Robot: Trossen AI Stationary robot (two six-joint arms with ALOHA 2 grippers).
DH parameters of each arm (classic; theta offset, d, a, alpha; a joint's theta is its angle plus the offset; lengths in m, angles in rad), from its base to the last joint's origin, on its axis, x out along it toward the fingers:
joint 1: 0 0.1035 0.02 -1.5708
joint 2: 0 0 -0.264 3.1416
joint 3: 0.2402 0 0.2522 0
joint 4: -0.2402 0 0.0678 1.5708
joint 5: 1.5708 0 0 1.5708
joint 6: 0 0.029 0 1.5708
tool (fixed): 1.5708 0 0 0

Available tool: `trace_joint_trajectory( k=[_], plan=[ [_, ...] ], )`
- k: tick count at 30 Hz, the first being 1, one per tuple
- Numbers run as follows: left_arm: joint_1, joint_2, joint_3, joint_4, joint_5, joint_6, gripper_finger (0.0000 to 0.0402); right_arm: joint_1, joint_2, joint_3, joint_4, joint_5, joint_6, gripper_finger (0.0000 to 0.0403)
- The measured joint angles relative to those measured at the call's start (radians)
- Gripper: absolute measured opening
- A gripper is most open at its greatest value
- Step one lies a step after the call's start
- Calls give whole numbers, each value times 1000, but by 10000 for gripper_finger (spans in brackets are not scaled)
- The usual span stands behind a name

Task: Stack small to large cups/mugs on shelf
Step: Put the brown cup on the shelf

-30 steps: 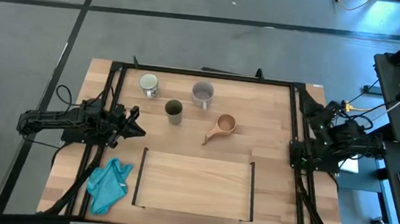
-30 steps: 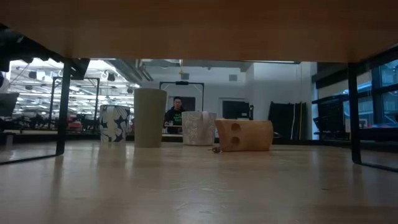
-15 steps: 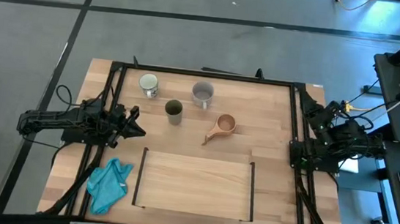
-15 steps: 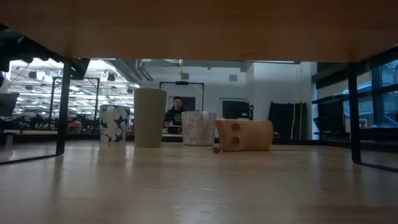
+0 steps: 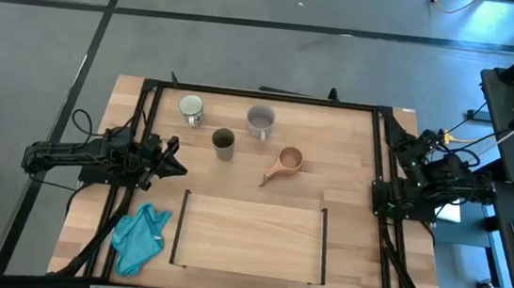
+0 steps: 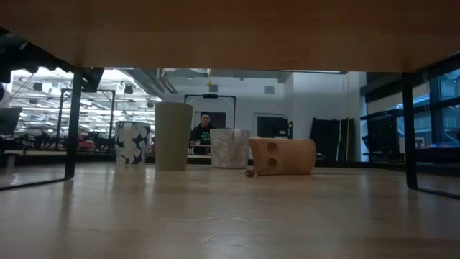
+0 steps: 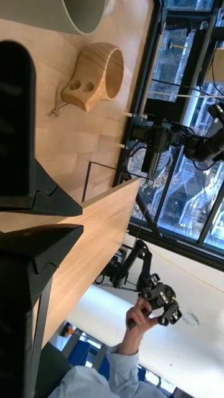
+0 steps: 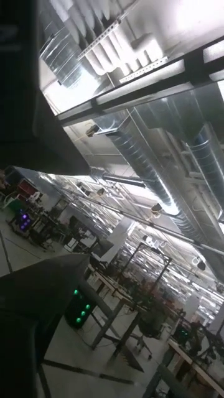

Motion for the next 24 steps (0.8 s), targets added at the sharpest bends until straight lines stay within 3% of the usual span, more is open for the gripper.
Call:
trace_joint_trajectory(
  k=[4, 8, 12, 15, 19, 24],
  plan=[
    [0, 0, 0, 0, 0, 0, 27, 0, 0, 0, 0, 4, 64, 218],
    [0, 0, 0, 0, 0, 0, 28, 0, 0, 0, -9, 80, 96, 218],
    [0, 0, 0, 0, 0, 0, 28, 0, 35, 0, -37, 1, 116, 218],
    [0, 0, 0, 0, 0, 0, 28, 0, 108, 14, -84, 20, 153, 218],
    [0, 0, 0, 0, 0, 0, 27, 0, 236, 133, -287, 33, 208, 218],
    [0, 0, 0, 0, 0, 0, 28, -4, 440, 410, -761, 32, 295, 218]
  ],
)
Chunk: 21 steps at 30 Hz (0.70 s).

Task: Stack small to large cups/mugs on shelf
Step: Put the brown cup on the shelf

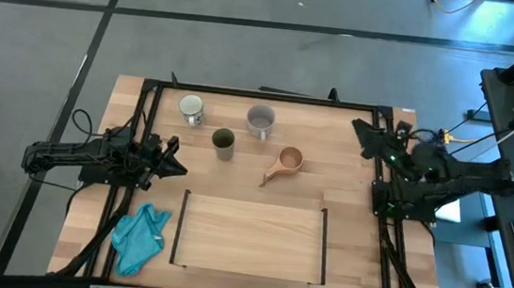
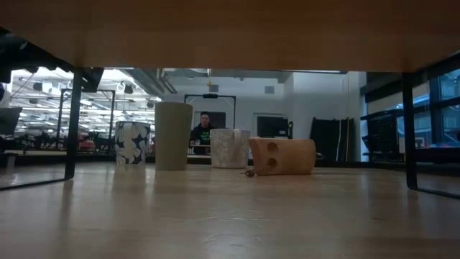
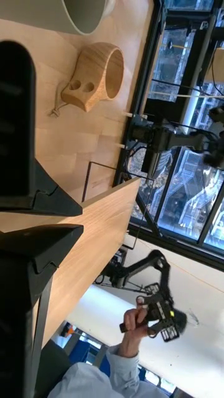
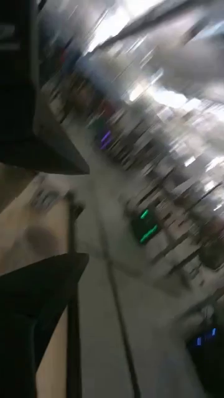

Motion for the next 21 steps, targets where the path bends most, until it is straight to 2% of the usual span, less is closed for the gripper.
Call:
trace_joint_trajectory(
  k=[4, 7, 9, 14, 21],
  plan=[
    [0, 0, 0, 0, 0, 0, 27, -50, 183, 240, -425, -39, 124, 218],
    [0, 0, 0, 0, 0, 0, 27, -133, 309, 374, -715, -157, 260, 218],
    [0, 0, 0, 0, 0, 0, 28, -195, 387, 430, -833, -253, 314, 218],
    [0, 0, 0, 0, 0, 0, 27, -339, 541, 470, -850, -483, 271, 218],
    [0, 0, 0, 0, 0, 0, 28, -467, 731, 472, -824, -699, 184, 218]
  ],
)
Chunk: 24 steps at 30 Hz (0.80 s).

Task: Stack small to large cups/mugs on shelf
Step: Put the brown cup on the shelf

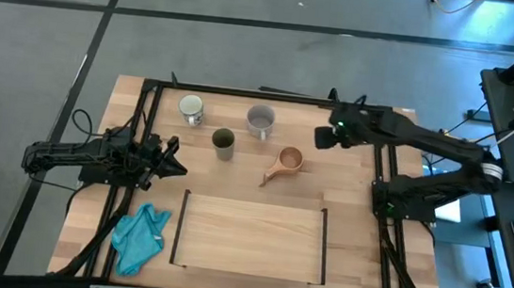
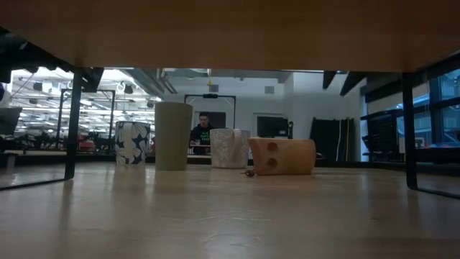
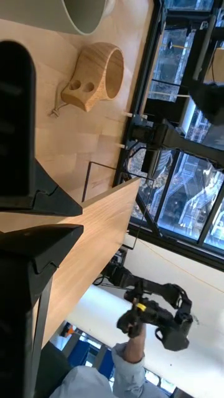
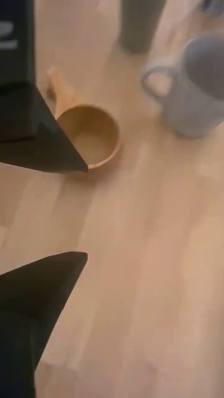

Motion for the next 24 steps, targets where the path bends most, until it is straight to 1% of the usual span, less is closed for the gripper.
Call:
trace_joint_trajectory(
  k=[3, 7, 10, 17, 24],
  plan=[
    [0, 0, 0, 0, 0, 0, 28, -8, 66, 0, 6, -51, -15, 218],
    [0, 0, 0, 0, 0, 0, 28, 3, 130, 0, 69, -113, -22, 218],
    [0, 0, 0, 0, 0, 0, 28, 21, 171, 0, 114, -122, -14, 218],
    [0, 0, 0, 0, 0, 0, 28, 50, 246, 0, 121, -170, 52, 218],
    [0, 0, 0, 0, 0, 0, 27, 97, 266, 0, 135, -173, 168, 218]
  ],
)
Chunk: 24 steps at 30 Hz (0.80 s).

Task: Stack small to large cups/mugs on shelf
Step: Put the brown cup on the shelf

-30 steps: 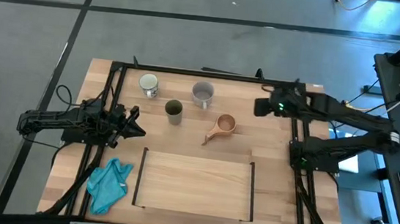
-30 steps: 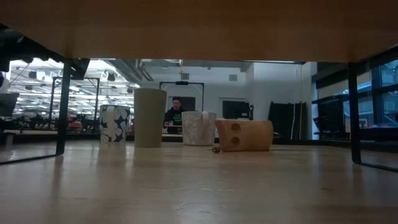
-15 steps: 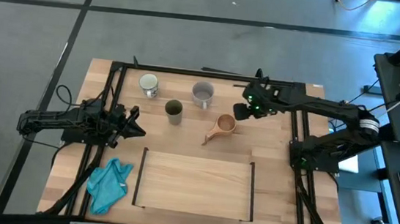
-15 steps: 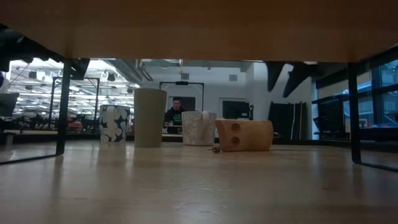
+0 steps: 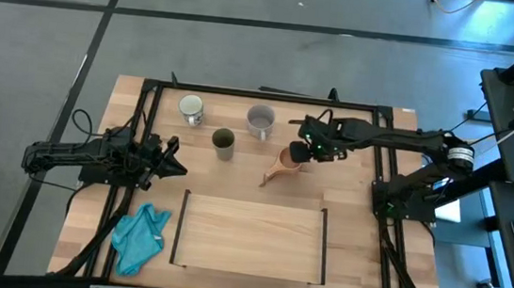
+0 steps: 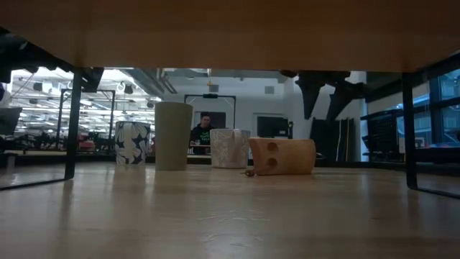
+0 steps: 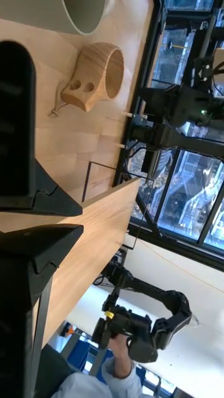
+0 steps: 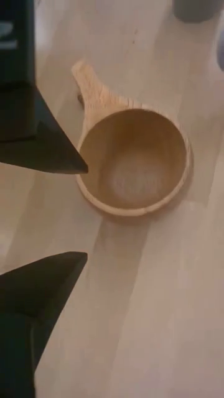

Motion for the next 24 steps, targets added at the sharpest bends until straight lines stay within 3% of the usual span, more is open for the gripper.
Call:
trace_joint_trajectory(
  k=[9, 24],
  plan=[
    [0, 0, 0, 0, 0, 0, 28, 55, 31, -18, 48, 33, 120, 218],
    [0, 0, 0, 0, 0, 0, 28, 55, 187, -18, 147, 29, 133, 218]
  ],
)
